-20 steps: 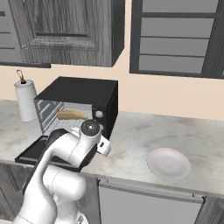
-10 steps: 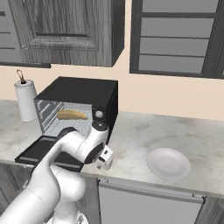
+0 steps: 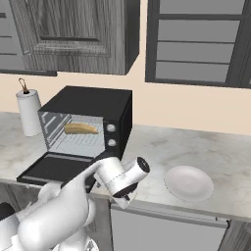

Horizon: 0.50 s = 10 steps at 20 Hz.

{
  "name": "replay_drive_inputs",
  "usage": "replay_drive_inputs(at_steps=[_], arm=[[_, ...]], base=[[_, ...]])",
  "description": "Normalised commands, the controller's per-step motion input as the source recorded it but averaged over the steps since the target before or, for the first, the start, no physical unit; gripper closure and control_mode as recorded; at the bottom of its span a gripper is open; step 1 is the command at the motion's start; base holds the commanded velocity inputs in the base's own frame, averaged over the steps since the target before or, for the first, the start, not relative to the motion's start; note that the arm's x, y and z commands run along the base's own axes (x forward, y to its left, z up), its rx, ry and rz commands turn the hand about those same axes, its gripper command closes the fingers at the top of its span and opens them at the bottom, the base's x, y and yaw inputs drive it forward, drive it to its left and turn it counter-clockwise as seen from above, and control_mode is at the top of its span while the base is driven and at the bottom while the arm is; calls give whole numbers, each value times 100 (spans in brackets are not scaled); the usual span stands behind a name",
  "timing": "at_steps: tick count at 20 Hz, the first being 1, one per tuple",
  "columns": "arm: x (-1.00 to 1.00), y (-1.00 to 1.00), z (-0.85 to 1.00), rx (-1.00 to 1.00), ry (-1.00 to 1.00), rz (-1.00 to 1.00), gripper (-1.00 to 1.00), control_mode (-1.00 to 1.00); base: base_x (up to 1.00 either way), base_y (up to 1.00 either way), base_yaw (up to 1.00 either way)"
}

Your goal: Pull the toaster oven rack outwards. Pick up the baguette from the plate and place it on the toaster oven rack. Close the toaster oven door fully and set the temperature to the lowest setting.

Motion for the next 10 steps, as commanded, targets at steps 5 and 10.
replay_drive_inputs(at_steps=[5,10], arm=[[-7,0,0,36,-7,-6,-100,-100],[0,18,-6,17,-3,-4,-100,-100]], base=[[0,0,0],[0,0,0]])
